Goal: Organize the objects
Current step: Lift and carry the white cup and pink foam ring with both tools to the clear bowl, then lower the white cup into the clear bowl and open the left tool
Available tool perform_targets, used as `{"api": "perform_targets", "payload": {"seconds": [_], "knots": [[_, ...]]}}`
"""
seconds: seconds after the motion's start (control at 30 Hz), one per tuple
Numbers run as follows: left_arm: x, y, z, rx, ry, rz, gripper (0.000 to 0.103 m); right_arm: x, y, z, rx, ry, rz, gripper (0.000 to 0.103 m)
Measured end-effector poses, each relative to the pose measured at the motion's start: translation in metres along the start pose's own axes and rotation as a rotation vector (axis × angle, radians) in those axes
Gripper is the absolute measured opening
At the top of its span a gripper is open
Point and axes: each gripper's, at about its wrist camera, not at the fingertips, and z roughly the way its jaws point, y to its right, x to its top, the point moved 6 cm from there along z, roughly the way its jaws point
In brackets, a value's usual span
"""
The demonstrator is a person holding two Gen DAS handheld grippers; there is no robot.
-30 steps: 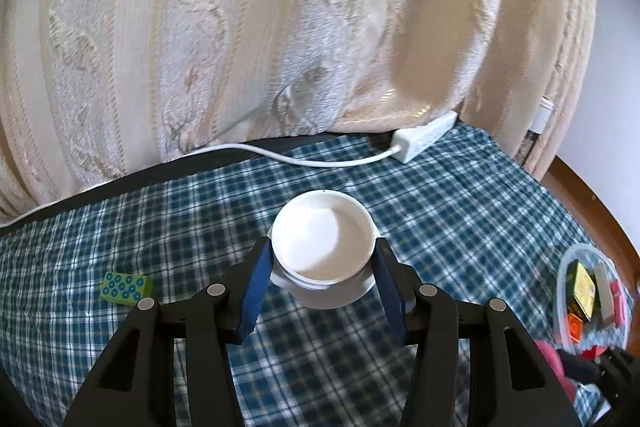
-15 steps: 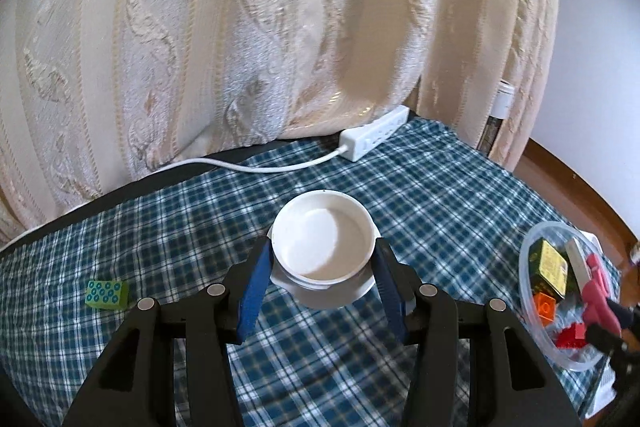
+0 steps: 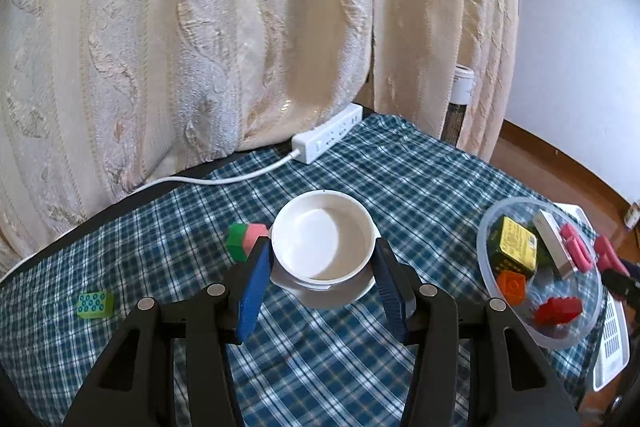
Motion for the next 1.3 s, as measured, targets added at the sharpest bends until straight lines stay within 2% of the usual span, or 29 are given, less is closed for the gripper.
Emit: {"api": "perform_targets", "payload": {"seconds": [0.17,0.33,0.63,0.93,1.07,1.17,1.27,1.3], "knots": [[-0.007,0.025,-0.004,-0.053,-0.032,0.022,0.052,0.001,0.020,-0.002,-0.015,0.006,0.040,0.054],[-0.011,0.064,-0.008,-0.118,-0.047,0.069,0.052,0.000,0.021,-0.003,0.003,0.017,0.054,0.054],[-0.026,0.130,0.010,-0.210,-0.121,0.130,0.052,-0.003,0.036,0.001,0.023,0.016,0.086,0.054],[-0.038,0.182,0.021,-0.268,-0.159,0.194,0.052,-0.001,0.051,0.002,0.044,0.027,0.101,0.054],[-0.042,0.193,0.027,-0.276,-0.176,0.203,0.052,-0.002,0.059,0.002,0.053,0.030,0.111,0.054],[-0.042,0.199,0.029,-0.289,-0.185,0.203,0.054,-0.002,0.063,0.003,0.058,0.030,0.118,0.054],[-0.042,0.203,0.029,-0.299,-0.179,0.201,0.065,-0.001,0.066,0.004,0.062,0.029,0.125,0.054],[-0.042,0.203,0.028,-0.300,-0.177,0.201,0.065,-0.001,0.066,0.005,0.062,0.030,0.126,0.054]]}}
